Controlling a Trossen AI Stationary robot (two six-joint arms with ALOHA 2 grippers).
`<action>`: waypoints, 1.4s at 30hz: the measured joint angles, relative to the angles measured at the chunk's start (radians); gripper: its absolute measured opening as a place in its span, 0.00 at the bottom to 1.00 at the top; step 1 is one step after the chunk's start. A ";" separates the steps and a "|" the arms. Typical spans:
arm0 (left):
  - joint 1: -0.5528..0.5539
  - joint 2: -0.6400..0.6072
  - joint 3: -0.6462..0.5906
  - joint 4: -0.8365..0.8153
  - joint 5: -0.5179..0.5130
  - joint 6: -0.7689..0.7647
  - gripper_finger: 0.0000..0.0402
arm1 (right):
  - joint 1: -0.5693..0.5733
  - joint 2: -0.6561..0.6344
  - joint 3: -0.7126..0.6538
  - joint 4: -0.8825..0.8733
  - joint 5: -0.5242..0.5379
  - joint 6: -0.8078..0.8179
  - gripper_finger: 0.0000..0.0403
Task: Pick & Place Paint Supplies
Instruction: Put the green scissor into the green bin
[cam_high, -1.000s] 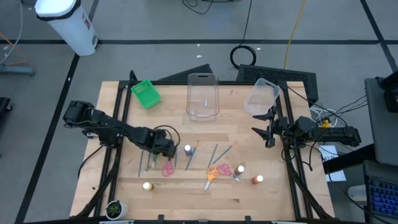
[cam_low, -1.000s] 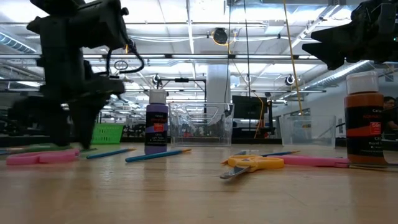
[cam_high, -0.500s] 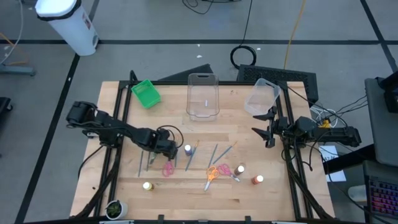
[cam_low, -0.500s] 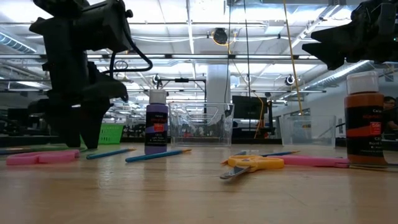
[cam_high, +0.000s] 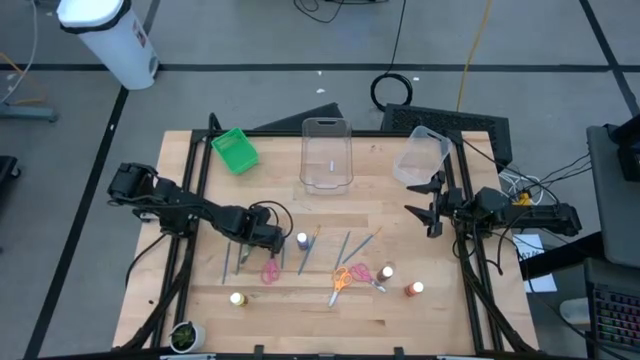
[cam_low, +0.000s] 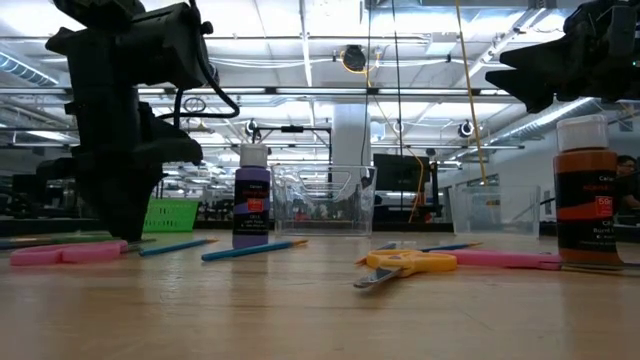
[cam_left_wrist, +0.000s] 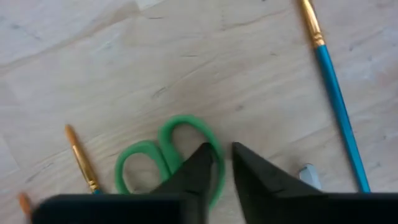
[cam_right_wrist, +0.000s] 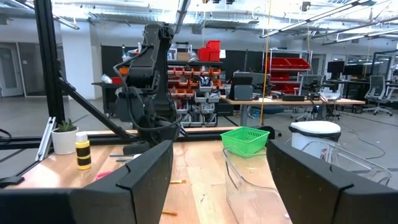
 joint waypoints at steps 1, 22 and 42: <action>0.000 0.000 0.000 0.002 -0.002 -0.001 0.05 | 0.000 0.000 0.000 0.000 0.000 0.000 0.62; 0.082 -0.217 0.327 -0.305 -0.361 0.340 0.01 | 0.000 0.000 0.000 0.004 0.000 0.001 0.62; 0.977 -0.344 0.146 0.145 -0.083 0.754 0.00 | 0.000 0.000 0.000 0.000 -0.004 0.040 0.62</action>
